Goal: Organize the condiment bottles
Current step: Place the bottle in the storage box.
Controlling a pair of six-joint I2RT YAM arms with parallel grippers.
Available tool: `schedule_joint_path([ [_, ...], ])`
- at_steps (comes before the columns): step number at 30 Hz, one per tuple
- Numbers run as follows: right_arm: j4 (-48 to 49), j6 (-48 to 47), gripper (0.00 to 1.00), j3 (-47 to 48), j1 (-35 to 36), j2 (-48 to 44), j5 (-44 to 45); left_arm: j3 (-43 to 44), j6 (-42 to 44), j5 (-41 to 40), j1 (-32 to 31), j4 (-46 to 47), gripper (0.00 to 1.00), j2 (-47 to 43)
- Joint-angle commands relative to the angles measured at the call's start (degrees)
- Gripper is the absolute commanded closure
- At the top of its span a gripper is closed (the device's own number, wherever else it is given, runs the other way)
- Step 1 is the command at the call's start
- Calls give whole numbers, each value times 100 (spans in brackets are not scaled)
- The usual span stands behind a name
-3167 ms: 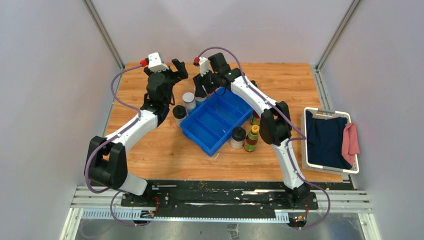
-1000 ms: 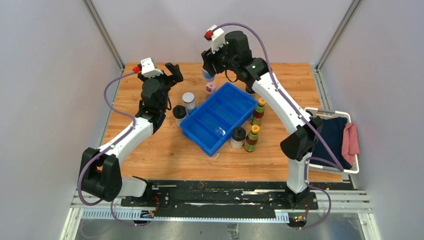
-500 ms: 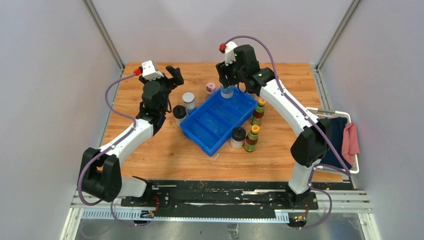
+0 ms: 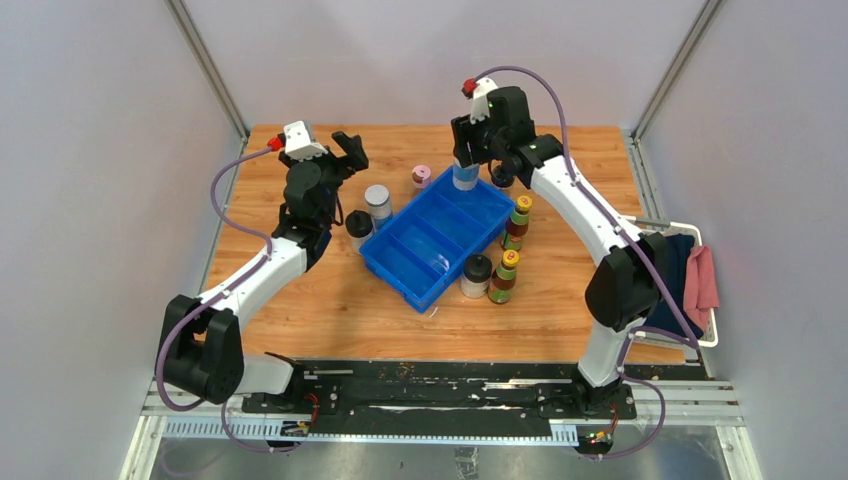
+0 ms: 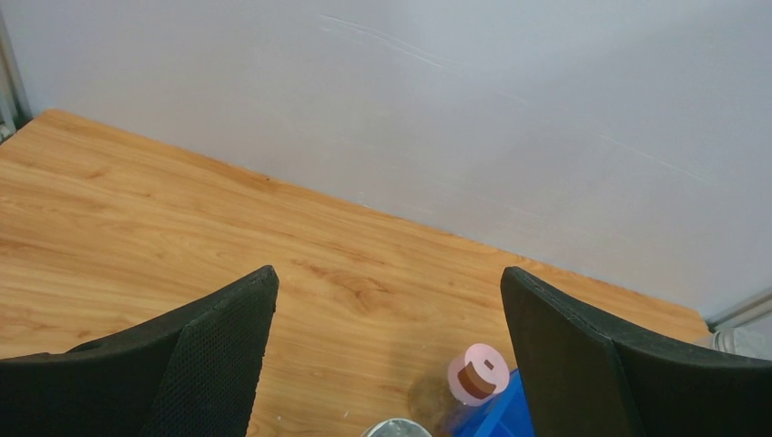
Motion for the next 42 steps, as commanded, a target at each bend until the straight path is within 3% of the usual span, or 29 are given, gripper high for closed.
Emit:
schedule_joint_path([
  [1,389,104,100,159,-100,93,-221,-21,-68,-10,46,142,4,68],
  [24,508,104,100,726,-300,1100,-712,98,-7,1,44,533,5,238],
  [42,874,-119,100,120,-284,1085,-994,-51,82,59,46,849,5,261],
])
